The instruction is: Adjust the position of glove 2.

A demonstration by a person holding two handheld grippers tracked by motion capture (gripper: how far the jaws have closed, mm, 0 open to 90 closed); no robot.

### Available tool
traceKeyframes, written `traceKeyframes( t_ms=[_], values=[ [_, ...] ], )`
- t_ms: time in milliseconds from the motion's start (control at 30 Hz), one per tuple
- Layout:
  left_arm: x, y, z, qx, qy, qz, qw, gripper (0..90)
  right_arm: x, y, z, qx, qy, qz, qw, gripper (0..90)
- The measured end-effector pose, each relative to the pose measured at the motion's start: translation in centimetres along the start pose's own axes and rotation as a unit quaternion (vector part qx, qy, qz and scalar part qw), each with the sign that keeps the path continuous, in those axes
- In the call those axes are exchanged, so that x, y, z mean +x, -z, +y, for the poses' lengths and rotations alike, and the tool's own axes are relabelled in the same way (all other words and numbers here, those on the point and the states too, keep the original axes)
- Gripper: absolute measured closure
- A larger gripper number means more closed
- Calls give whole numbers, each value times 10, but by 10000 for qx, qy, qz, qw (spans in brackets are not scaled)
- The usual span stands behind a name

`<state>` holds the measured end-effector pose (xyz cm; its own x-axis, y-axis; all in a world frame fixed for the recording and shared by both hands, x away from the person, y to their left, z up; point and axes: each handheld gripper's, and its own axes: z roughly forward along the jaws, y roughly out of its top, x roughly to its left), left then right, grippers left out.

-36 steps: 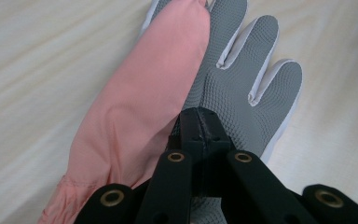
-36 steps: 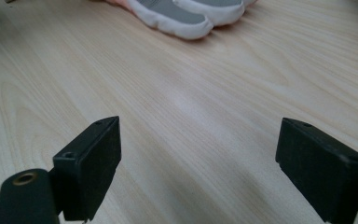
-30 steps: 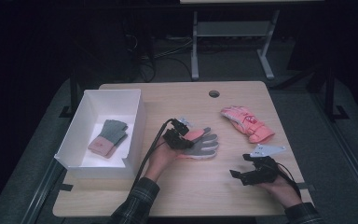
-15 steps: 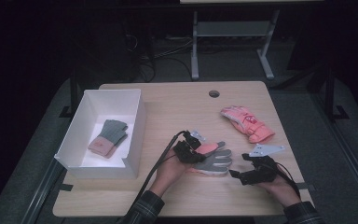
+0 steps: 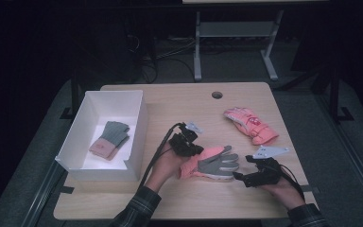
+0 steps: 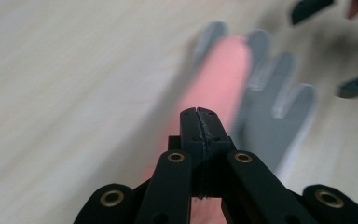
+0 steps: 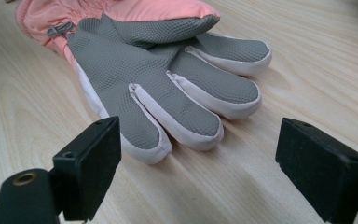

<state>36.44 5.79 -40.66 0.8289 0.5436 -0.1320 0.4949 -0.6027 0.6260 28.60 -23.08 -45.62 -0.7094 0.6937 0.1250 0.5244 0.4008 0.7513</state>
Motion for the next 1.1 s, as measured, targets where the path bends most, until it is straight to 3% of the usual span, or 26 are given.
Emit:
traceKeyframes(
  t_ms=[67, 100, 167, 333, 533, 667, 833, 867, 1000, 1100],
  values=[
    [16, 1, -2, 80, 80, 199, 9997, 900, 1, 0, 0, 21, -37, -1, 10000, 139],
    [16, 1, -2, 80, 80, 199, 9997, 899, 1, 0, 0, 21, -37, -1, 10000, 139],
    [30, -2, -6, 199, 135, 270, 9993, 899, 1, 2, -1, 24, -55, -18, 10000, 139],
    [43, -9, -15, 369, 246, 216, 9988, 899, -1, 3, -2, 15, -93, -33, 10000, 139],
    [39, -9, -23, 486, 234, 184, 9984, 900, -2, 3, -2, 3, -94, -35, 9999, 139],
    [32, -6, -30, 426, 227, 96, 9988, 900, -3, 4, -3, 7, -87, -55, 9999, 139],
    [24, -3, -39, 527, 90, 44, 9986, 899, -3, 7, -5, -22, -114, -74, 9999, 139],
    [21, -2, -42, 457, 191, -2, 9988, 899, -2, 8, -5, -4, -125, -66, 9999, 138],
    [12, 3, -51, 464, 163, -126, 9987, 899, -1, 9, -4, 60, -84, -76, 9999, 129],
    [6, 9, -58, 518, 100, -228, 9983, 899, 0, 12, 0, 99, -180, 5, 9998, 153]
  ],
)
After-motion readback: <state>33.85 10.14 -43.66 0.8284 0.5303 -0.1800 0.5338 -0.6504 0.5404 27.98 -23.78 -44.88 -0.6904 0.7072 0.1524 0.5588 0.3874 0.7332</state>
